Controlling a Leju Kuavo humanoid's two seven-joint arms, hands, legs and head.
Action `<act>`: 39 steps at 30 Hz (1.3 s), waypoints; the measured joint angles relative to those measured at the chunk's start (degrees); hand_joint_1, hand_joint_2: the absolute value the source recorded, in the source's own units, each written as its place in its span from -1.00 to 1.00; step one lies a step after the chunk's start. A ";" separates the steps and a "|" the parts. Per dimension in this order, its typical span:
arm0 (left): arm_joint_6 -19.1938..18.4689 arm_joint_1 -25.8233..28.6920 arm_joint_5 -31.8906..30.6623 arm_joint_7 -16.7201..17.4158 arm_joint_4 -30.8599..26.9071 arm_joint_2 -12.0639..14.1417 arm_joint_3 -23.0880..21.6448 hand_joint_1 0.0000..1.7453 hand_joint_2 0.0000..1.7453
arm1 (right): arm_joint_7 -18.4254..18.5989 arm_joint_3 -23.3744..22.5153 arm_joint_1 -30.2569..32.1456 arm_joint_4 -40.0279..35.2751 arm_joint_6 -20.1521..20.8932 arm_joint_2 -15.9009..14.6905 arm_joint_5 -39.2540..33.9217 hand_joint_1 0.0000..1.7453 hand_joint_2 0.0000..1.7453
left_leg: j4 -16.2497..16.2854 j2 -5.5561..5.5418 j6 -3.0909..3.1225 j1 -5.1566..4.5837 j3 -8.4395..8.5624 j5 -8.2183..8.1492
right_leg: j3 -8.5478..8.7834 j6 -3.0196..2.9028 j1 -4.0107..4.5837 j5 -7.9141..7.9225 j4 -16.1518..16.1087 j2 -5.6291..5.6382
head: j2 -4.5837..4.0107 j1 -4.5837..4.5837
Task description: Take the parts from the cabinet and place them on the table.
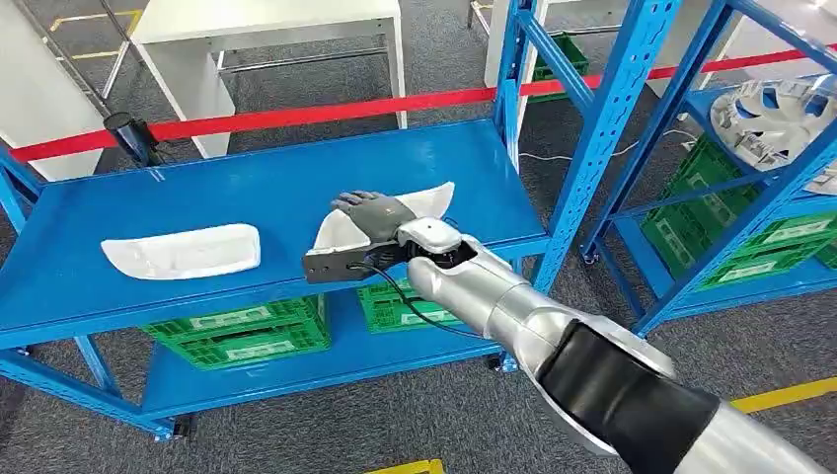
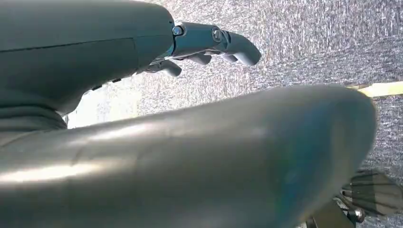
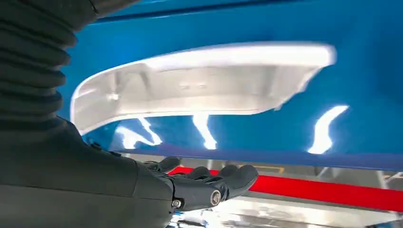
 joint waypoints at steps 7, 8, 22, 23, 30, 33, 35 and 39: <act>0.00 0.01 0.00 0.11 0.04 -0.09 0.02 -1.00 -1.00 | 1.84 1.46 0.53 0.02 1.05 0.70 0.07 -1.00 1.00 | 0.14 -0.03 0.23 -0.01 0.02 -0.15 | 0.33 0.22 0.00 0.13 -0.44 -0.02 | 0.00 0.00; -0.04 0.01 -0.04 0.07 0.04 -0.09 0.02 -1.00 -1.00 | 2.82 1.66 0.86 0.09 1.09 0.68 0.40 -1.00 1.00 | 0.15 -0.03 0.26 -0.01 0.02 -0.17 | 0.35 0.24 0.00 0.14 -0.49 -0.02 | 0.00 0.00; -0.55 -0.04 -0.70 -0.87 0.04 -0.13 0.02 -1.00 -1.00 | 11.28 4.37 1.93 4.85 1.09 -1.47 2.05 1.00 1.00 | 0.28 0.01 0.51 -0.04 0.03 -0.32 | 0.52 0.31 -0.02 0.17 -0.70 -0.02 | 0.00 0.00; -0.55 -0.03 -0.70 -0.87 0.04 -0.13 0.02 -1.00 -1.00 | 11.32 4.37 1.93 5.03 1.09 -1.49 2.01 1.00 1.00 | 0.28 0.01 0.51 -0.05 0.03 -0.32 | 0.52 0.31 -0.02 0.17 -0.70 -0.02 | 0.00 0.00; -0.55 -0.02 -0.70 -0.87 0.04 -0.13 0.02 -1.00 -1.00 | 11.32 4.39 1.94 5.73 1.03 -1.53 2.01 1.00 1.00 | 0.28 0.00 0.52 -0.05 0.03 -0.32 | 0.53 0.31 -0.02 0.17 -0.70 -0.02 | 0.00 0.00; -0.55 -0.04 -0.66 -0.90 0.04 -0.13 0.02 -1.00 -1.00 | 12.26 4.39 1.37 5.75 0.44 -1.53 2.12 1.00 1.00 | 0.27 0.02 0.59 -0.05 0.21 -0.38 | 0.71 0.38 -0.02 0.13 -0.71 -0.02 | 0.00 0.00; -0.55 0.00 -0.31 -0.87 0.04 -0.11 0.02 -1.00 -1.00 | 12.39 4.39 0.86 5.79 0.00 -1.53 2.32 1.00 1.00 | 0.27 -0.01 0.65 -0.05 0.37 -0.42 | 0.89 0.43 -0.02 0.09 -0.72 -0.02 | 0.00 0.00; -0.70 0.03 0.06 -0.87 0.04 -0.07 0.15 -1.00 -1.00 | 12.85 4.39 0.64 5.79 -1.26 -1.53 2.38 1.00 1.00 | 0.27 -0.04 0.68 -0.05 0.48 -0.44 | 1.06 0.44 -0.01 0.08 -0.77 -0.05 | 0.00 0.00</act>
